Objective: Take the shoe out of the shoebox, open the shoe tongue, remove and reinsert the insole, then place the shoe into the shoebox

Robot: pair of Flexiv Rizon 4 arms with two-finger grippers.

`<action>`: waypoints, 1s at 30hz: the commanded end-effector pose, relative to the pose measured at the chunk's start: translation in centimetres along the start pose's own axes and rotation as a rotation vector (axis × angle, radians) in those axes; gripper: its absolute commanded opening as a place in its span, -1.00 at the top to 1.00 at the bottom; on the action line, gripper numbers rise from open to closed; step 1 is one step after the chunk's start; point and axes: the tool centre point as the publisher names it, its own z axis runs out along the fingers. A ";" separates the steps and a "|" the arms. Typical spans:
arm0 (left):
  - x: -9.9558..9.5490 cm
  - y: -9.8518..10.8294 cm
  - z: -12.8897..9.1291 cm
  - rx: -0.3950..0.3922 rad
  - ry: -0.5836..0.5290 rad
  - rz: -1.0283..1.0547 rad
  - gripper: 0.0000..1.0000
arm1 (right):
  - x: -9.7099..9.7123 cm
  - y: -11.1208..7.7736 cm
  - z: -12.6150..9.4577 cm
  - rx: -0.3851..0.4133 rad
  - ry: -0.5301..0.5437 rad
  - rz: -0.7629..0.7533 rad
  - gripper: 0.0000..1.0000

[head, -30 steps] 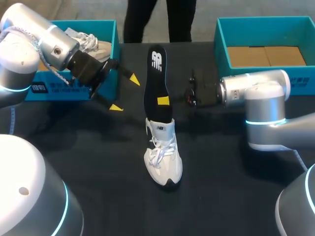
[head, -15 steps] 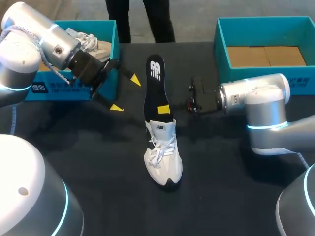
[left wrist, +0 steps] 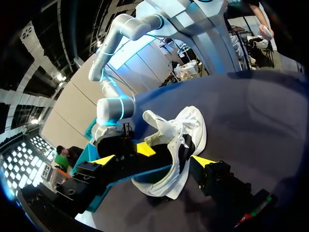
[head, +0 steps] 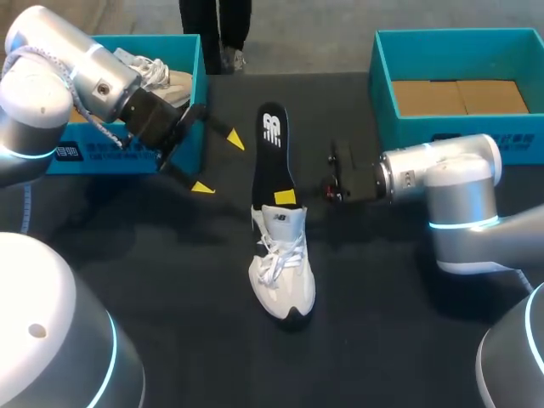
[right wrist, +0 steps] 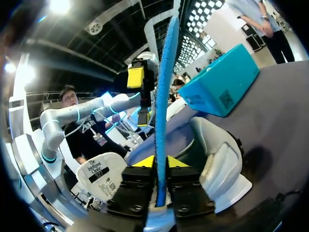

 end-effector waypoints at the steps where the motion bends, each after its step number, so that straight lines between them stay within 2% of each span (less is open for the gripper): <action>1: 0.1 0.1 0.1 0.001 -0.002 0.003 -1.00 | -0.1 0.8 0.0 0.011 -0.003 -0.011 0.08; 11: 0.6 -0.1 -0.1 -0.002 -0.016 0.003 -1.00 | -0.2 3.2 -0.1 0.032 0.001 -0.063 0.07; 16: 0.9 -0.1 -0.2 -0.005 -0.021 0.001 -1.00 | -0.6 3.7 0.6 0.071 0.029 -0.054 0.24; 20: 1.1 -0.1 -0.3 -0.009 -0.023 -0.002 -1.00 | -1.0 3.0 0.9 0.089 0.047 -0.021 0.58; 23: 1.1 -0.2 -0.4 -0.011 -0.022 -0.002 -1.00 | -1.0 2.6 1.2 0.113 0.055 0.007 1.00; 30: 0.8 -0.4 -0.6 -0.017 -0.014 0.004 -1.00 | -0.5 0.9 0.8 0.139 0.060 0.050 1.00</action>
